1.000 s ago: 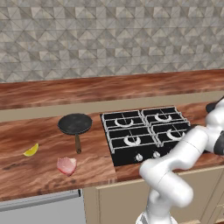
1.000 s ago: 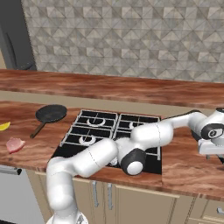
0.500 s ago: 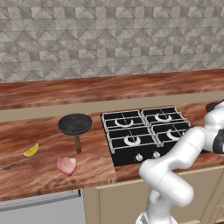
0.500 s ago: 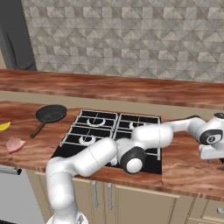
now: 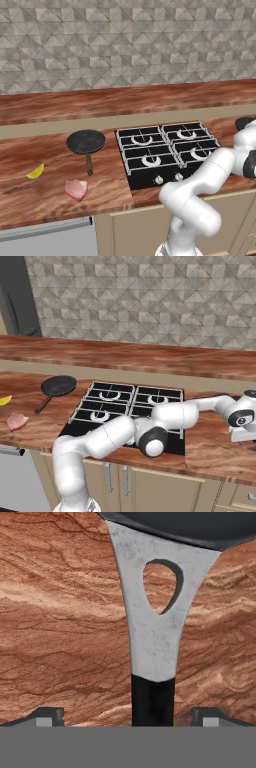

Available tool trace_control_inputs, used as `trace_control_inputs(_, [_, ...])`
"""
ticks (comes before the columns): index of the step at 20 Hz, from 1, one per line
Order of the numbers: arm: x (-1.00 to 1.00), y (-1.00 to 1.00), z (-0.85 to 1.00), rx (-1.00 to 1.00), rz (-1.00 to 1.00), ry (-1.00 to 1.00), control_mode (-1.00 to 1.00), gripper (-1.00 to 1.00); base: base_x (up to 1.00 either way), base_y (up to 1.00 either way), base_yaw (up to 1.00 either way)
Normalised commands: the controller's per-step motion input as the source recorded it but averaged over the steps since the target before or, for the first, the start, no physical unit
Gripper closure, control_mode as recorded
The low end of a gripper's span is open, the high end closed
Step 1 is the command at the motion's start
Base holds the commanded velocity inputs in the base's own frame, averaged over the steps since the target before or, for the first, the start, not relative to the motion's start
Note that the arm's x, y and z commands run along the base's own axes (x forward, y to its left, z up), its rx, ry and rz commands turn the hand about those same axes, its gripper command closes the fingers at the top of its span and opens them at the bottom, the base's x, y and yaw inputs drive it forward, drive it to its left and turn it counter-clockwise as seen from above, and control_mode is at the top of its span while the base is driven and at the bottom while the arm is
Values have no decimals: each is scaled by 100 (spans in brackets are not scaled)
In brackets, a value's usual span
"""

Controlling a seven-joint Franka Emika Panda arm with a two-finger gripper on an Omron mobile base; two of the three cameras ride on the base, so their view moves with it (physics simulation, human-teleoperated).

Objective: Place both pans onto different burners. Then place the lemon wedge and the steak on different pans.

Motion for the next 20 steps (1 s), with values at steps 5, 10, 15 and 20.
trace_control_inputs(5, [15, -23, 0, 4, 0, 1, -100, 100, 0, 0, 0])
trace_control_inputs(10, [0, -2, 0, 0, 0, 1, -100, 100, 0, 0, 0])
trace_control_inputs(15, [0, 0, 0, 0, 0, 0, -100, 100, 0, 0, 0])
trace_control_inputs(20, [0, 0, 8, 0, 0, 0, -100, 100, 0, 0, 0])
